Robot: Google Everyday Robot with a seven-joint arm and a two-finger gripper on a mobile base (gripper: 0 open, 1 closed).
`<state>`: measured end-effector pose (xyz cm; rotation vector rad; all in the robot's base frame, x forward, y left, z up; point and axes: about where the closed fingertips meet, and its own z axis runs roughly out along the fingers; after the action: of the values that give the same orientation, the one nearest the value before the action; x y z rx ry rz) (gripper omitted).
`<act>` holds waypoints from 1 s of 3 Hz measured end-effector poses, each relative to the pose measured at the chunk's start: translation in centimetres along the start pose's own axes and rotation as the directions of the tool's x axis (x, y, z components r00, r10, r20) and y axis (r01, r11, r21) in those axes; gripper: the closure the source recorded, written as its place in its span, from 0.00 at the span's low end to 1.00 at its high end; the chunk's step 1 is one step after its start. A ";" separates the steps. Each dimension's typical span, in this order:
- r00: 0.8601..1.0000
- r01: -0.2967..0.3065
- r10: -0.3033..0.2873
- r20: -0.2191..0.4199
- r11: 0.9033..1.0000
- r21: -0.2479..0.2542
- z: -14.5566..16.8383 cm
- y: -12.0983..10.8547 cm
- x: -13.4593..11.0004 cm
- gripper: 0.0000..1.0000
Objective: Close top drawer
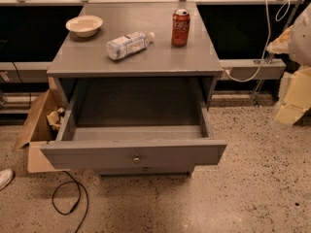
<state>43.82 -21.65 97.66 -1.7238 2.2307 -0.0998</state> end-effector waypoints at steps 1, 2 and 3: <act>1.000 0.000 0.000 0.000 1.000 0.000 0.0 0.0 0.0 0.00; 0.998 0.008 -0.005 0.059 0.998 -0.057 2.7 1.1 -0.2 0.00; 0.985 0.028 0.000 0.170 0.986 -0.165 8.0 4.1 -1.4 0.00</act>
Offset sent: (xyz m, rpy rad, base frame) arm -0.0071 0.0323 -0.1113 0.2639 0.1743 0.1325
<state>42.64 -18.13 89.34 -1.7594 2.1547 0.2292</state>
